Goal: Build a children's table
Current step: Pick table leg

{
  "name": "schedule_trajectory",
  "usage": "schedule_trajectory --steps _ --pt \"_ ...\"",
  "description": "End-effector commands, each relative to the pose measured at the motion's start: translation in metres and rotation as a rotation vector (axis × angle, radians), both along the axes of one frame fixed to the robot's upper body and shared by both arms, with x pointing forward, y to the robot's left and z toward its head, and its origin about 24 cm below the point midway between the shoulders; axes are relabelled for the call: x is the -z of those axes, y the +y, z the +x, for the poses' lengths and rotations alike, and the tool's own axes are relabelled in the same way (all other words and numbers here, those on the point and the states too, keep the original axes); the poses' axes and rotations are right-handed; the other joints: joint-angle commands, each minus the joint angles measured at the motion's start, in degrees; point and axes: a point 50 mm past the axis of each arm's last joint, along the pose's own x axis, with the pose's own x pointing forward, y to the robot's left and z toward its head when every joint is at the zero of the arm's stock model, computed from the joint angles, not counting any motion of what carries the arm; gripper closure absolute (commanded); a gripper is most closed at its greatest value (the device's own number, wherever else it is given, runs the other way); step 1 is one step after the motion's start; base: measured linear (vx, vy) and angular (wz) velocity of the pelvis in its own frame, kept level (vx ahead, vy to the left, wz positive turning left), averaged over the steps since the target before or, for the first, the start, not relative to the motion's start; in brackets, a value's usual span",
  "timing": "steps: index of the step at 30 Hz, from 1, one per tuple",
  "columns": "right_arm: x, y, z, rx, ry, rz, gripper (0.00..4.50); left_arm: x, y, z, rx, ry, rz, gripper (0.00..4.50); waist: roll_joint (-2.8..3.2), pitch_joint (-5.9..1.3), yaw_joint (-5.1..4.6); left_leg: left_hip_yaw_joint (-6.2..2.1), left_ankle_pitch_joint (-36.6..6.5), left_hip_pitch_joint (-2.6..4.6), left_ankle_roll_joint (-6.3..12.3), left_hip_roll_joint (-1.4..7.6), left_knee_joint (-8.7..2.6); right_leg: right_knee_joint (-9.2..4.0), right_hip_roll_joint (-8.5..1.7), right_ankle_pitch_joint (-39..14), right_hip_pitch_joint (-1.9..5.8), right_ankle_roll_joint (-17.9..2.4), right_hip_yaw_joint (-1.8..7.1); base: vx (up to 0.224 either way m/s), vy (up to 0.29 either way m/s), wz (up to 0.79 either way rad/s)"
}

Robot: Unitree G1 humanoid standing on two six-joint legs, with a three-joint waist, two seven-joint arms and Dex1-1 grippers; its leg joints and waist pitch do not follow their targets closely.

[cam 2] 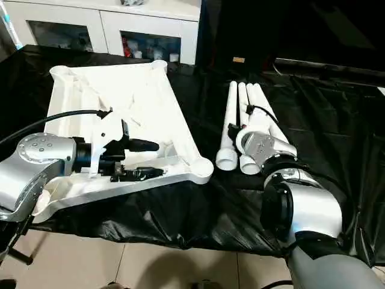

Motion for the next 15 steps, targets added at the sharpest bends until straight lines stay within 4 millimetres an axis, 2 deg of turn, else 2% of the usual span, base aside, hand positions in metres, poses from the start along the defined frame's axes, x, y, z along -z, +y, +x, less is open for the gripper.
schedule_trajectory --steps 1,2,3,6,7,15 --pt "-0.0120 0.0023 0.0056 -0.001 -0.041 -0.003 2.70 -0.0036 -0.0015 -0.0001 0.002 -0.019 0.005 1.20 0.55 -4.35 0.26 0.04 -6.0 0.00 -0.05 1.58 -3.79 -3.26 -3.19 -6.8 4.01 -13.7 1.65 0.000 0.000 0.00" --pt "-0.0134 0.0028 0.0062 0.002 -0.044 0.003 2.66 -0.0040 -0.0012 -0.0004 0.001 -0.020 0.006 1.20 0.55 -4.34 0.22 0.05 -6.2 0.03 -0.04 1.60 -3.80 -3.27 -3.14 -6.5 3.95 -13.8 1.63 0.000 0.000 0.00" --pt "-0.0140 0.0028 0.0065 0.010 -0.042 0.009 2.33 -0.0047 -0.0008 -0.0005 -0.002 -0.022 0.006 1.20 0.49 -4.34 0.21 0.06 -6.4 0.03 -0.03 1.59 -3.79 -3.27 -3.13 -6.4 3.95 -13.9 1.64 0.000 0.000 0.00" --pt "-0.0123 0.0026 0.0058 0.019 -0.030 0.010 2.22 -0.0070 -0.0008 -0.0017 0.000 -0.023 0.002 1.20 0.49 -4.36 0.27 0.06 -6.3 0.03 -0.04 1.59 -3.79 -3.23 -3.16 -6.1 4.01 -14.0 1.66 0.000 0.000 0.00" --pt "-0.0123 0.0026 0.0058 0.019 -0.030 0.010 2.22 -0.0070 -0.0008 -0.0017 0.000 -0.023 0.002 1.20 0.33 -4.37 0.26 0.08 -6.1 -0.01 -0.02 1.60 -3.78 -3.21 -3.16 -5.8 4.04 -14.0 1.66 0.000 0.000 0.00" --pt "-0.0120 0.0027 0.0057 0.019 -0.028 0.008 2.17 -0.0077 -0.0009 -0.0016 -0.001 -0.024 0.002 1.20 0.40 -4.36 0.31 0.07 -6.1 -0.03 0.04 1.56 -3.78 -3.21 -3.15 -6.0 4.06 -13.8 1.63 0.000 0.000 0.00"
